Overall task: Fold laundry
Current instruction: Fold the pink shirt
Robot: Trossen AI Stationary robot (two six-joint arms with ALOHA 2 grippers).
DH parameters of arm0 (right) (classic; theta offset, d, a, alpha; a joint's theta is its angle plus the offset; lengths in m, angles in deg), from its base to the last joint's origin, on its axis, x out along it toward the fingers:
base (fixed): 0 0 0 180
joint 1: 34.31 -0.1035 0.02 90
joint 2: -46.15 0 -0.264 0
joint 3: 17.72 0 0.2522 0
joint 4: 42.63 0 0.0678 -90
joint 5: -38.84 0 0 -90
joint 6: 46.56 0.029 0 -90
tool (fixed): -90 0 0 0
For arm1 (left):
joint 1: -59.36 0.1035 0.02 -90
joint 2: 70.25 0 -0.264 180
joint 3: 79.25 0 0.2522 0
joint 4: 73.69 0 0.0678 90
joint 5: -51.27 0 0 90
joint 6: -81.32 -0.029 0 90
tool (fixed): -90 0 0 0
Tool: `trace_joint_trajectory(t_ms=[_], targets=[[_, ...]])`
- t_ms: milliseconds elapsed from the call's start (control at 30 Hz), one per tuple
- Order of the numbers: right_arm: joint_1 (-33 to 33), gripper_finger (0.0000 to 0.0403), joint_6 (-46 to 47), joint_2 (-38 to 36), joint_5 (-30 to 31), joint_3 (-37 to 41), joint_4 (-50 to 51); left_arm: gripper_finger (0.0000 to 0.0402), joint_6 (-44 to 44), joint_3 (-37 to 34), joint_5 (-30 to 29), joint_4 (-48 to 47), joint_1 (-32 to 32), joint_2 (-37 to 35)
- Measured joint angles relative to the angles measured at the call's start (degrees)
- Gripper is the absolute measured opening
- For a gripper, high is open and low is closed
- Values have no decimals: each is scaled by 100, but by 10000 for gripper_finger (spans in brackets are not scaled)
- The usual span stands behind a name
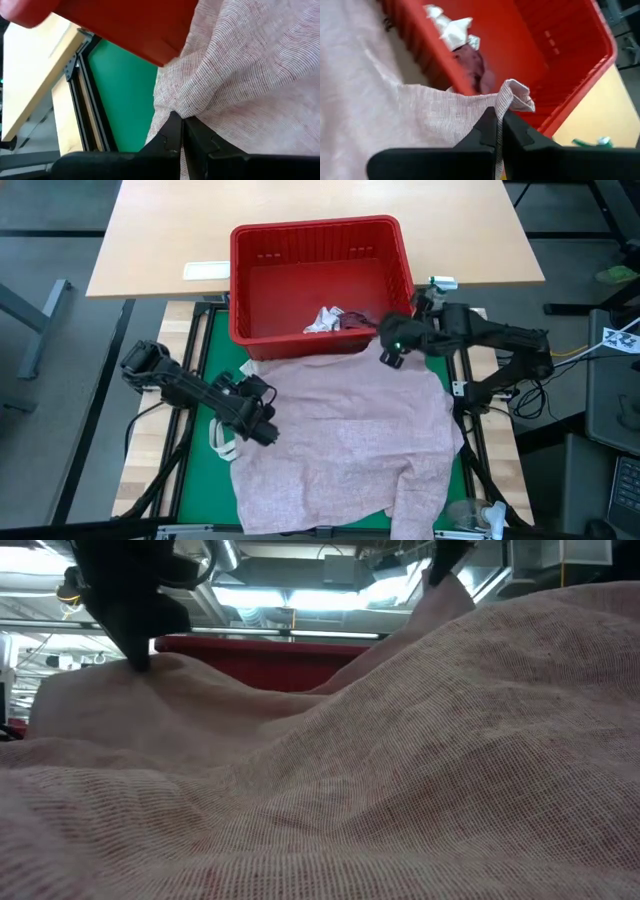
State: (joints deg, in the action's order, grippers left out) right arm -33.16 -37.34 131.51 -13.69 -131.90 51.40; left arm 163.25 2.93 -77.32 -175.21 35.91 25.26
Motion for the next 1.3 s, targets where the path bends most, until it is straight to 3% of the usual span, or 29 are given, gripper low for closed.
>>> trace_joint_trajectory(t_ms=[167,367,700,867,1067,1300], targets=[[-694,8,820,0,62,2,414,0,129,-1,15,223,-339,2],[-1698,4,2106,-5,459,116,689,0,149,-344,11,1293,-631,2],[-3617,5,5113,2,654,1573,550,0,153,-894,56,2572,-1093,11],[-4658,6,6562,2,649,2235,-287,0,151,-1014,89,2956,-1299,11],[-5549,14,7006,2,419,2506,-1486,0,149,-1021,260,2958,-1489,11],[-5818,13,7009,2,-326,2723,-2165,0,149,-1021,413,3113,-1623,11]])
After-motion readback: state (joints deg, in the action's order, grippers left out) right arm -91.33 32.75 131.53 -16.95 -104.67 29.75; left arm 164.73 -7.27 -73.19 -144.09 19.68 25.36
